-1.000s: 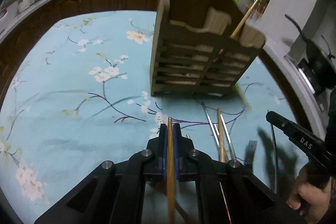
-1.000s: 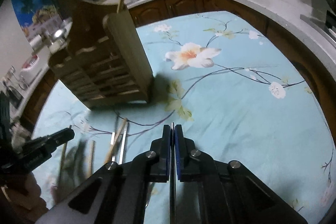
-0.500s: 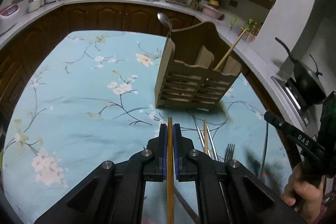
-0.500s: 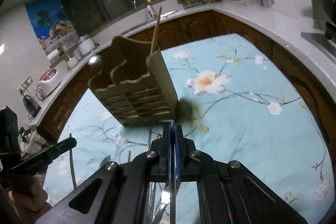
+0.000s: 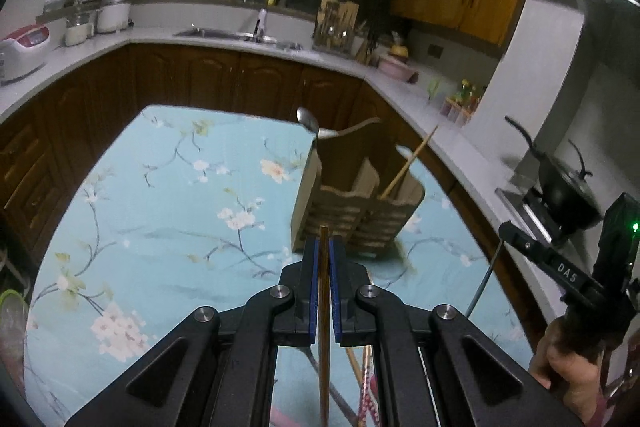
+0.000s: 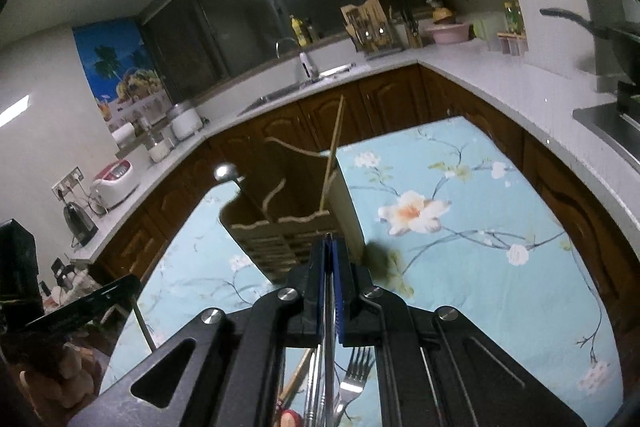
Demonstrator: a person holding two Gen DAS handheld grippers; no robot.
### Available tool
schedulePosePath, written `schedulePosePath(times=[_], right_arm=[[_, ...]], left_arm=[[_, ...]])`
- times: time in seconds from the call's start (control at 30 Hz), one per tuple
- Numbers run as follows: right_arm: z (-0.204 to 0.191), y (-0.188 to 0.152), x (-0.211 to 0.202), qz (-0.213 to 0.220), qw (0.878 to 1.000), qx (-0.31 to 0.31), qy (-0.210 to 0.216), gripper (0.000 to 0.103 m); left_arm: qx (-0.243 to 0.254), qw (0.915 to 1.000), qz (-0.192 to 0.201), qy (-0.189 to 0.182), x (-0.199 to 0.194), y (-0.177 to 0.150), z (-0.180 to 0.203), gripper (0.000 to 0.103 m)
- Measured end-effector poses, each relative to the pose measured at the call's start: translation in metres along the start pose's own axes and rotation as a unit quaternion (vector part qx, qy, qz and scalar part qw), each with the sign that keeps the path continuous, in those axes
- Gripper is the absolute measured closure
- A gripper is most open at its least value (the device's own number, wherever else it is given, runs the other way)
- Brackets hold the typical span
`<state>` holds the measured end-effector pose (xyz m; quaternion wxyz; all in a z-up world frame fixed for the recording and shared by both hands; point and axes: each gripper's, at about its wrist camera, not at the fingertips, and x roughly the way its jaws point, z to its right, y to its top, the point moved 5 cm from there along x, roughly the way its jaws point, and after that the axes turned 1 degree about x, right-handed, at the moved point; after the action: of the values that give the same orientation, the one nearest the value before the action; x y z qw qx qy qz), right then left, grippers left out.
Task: Organize utensils
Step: 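Lift the gold chopstick with the left tool while the right tool carries the steel chopstick to the holder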
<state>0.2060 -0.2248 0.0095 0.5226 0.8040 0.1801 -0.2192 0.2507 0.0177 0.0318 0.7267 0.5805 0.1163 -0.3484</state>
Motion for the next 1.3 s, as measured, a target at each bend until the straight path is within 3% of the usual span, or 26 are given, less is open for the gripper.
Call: schedulePosePath(times=[0.37, 0.6, 0.93, 1.3], right_arm=[[-0.01, 0.032, -0.017, 0.053, 0.999, -0.003, 0.012, 0.099], [-0.017, 0.068, -0.026, 0.112, 0.993, -0.001, 0.021, 0.099], [-0.026, 0.125, -0.019, 0.184, 0.983, -0.002, 0.03, 0.099], [-0.032, 0.152, -0.004, 0.221, 0.975, -0.01, 0.024, 0.099]], left_arm=[[-0.024, 0.9971, 0.072, -0.006, -0.032, 0.026, -0.002, 0.1], [-0.034, 0.9904, 0.134, -0.006, -0.04, 0.052, -0.001, 0.1], [-0.041, 0.9769, 0.209, -0.016, -0.017, 0.085, -0.005, 0.1], [-0.053, 0.9714, 0.231, -0.013, 0.038, 0.082, -0.017, 0.1]])
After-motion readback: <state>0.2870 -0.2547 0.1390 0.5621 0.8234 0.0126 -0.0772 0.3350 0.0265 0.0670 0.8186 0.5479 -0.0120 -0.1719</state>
